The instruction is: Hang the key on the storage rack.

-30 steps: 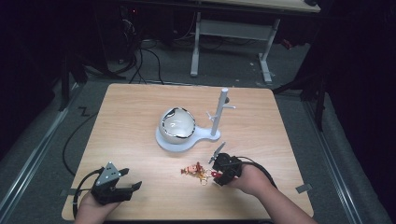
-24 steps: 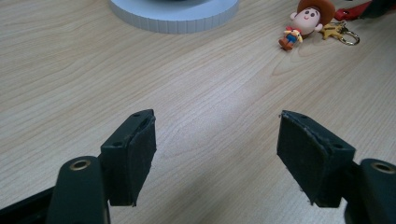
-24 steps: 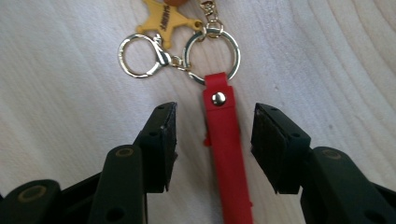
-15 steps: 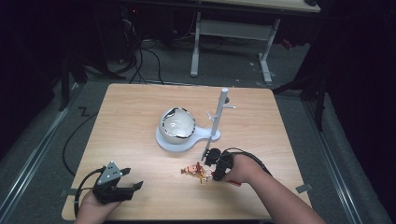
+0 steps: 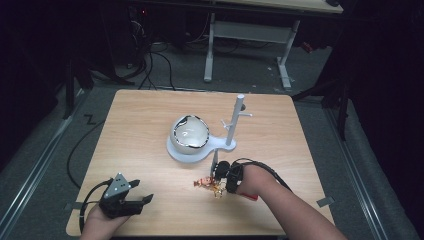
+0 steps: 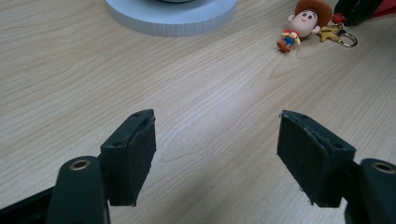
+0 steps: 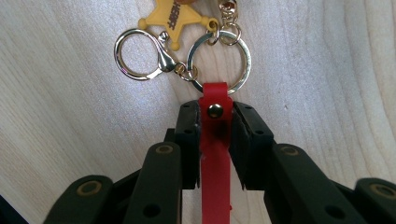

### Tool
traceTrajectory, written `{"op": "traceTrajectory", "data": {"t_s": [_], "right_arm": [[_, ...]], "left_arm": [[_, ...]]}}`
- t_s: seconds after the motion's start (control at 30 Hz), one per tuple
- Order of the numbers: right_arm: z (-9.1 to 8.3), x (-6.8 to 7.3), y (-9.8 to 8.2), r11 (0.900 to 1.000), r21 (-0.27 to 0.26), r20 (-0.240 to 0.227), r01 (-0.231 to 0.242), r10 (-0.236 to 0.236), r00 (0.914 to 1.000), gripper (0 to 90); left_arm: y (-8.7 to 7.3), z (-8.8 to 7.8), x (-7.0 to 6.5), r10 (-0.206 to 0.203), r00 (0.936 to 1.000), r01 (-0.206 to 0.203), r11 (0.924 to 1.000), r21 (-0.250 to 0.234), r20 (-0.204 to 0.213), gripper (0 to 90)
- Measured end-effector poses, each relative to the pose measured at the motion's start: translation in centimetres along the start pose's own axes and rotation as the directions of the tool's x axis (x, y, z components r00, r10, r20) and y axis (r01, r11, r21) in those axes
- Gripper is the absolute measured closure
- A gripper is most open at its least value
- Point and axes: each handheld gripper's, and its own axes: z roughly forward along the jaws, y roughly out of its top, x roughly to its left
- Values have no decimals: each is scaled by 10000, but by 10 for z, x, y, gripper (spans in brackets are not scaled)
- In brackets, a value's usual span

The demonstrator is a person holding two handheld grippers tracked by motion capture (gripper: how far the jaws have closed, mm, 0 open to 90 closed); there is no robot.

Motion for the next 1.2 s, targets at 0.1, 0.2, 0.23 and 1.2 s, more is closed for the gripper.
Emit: {"op": "traceTrajectory", "data": {"t_s": [0.1,0.2,0.23,1.2], "right_arm": [[0,4,-2,9999,-40,210,95,-94,9997,744],[-7,6,-4,9996,-261,255,-93,99,9996,749],[-12,5,-6,9991,-383,67,-206,209,9998,749],[-126,-16,-59,9773,-1452,577,-1540,1638,9848,751]], "left_arm": [[0,1,0,4,10000,-4,10000,7,-21,288],[-1,2,0,39,10000,-39,9999,109,-14,288],[-1,3,0,-9,10000,9,9999,129,0,288],[-1,2,0,19,10000,-19,10000,93,23,288]]}}
